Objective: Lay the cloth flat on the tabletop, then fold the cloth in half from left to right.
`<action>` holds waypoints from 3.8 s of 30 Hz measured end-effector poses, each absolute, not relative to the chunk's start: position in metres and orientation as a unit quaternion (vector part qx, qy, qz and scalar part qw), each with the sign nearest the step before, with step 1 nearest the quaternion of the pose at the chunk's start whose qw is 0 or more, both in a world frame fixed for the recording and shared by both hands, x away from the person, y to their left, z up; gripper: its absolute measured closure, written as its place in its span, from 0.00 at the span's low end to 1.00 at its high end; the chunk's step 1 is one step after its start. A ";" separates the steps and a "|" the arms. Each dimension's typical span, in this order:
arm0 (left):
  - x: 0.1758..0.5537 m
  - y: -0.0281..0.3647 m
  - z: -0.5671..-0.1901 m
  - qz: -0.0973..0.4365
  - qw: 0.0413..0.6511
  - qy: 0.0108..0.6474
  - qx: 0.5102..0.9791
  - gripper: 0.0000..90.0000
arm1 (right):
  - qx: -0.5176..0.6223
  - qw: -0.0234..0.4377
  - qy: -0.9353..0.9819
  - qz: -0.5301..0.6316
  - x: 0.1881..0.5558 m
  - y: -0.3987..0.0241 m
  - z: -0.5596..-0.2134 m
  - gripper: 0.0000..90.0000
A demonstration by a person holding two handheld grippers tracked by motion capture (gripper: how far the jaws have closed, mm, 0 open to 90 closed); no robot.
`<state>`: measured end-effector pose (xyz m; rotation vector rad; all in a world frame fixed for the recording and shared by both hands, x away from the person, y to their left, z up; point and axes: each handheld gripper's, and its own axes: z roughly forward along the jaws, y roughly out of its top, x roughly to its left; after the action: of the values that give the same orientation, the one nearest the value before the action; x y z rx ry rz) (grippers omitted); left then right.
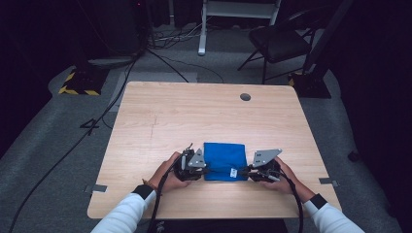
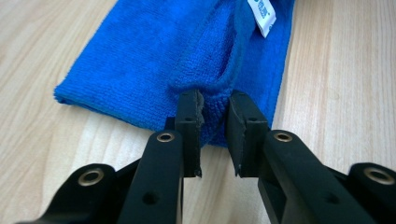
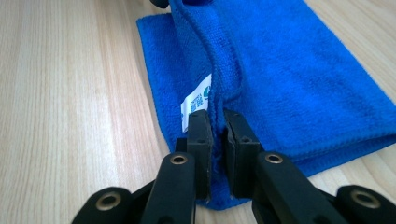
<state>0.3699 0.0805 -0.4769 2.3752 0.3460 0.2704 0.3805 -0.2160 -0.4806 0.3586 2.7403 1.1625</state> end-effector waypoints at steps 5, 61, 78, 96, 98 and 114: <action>0.369 0.079 -0.478 0.108 0.351 0.129 0.921 0.84 | 0.118 0.072 0.913 0.385 0.378 -0.217 -0.481 0.92; 0.338 0.090 -0.486 0.086 0.332 0.134 0.930 0.77 | 0.138 0.084 0.915 0.370 0.358 -0.242 -0.488 0.80; 0.338 0.100 -0.468 0.116 0.362 0.197 0.904 0.45 | 0.183 0.119 0.895 0.388 0.353 -0.257 -0.474 0.56; 0.360 0.125 -0.456 0.178 0.342 0.249 0.888 0.21 | 0.247 0.194 0.873 0.374 0.373 -0.282 -0.457 0.35; 0.361 0.132 -0.456 0.185 0.335 0.256 0.888 0.21 | 0.257 0.203 0.870 0.368 0.375 -0.289 -0.456 0.34; 0.349 0.179 -0.464 0.215 0.307 0.293 0.880 0.22 | 0.304 0.231 0.855 0.351 0.370 -0.337 -0.460 0.33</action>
<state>0.3487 0.1787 -0.4640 2.3261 0.7740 0.5695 0.3697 -0.3374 -0.4595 0.8366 2.3512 0.9651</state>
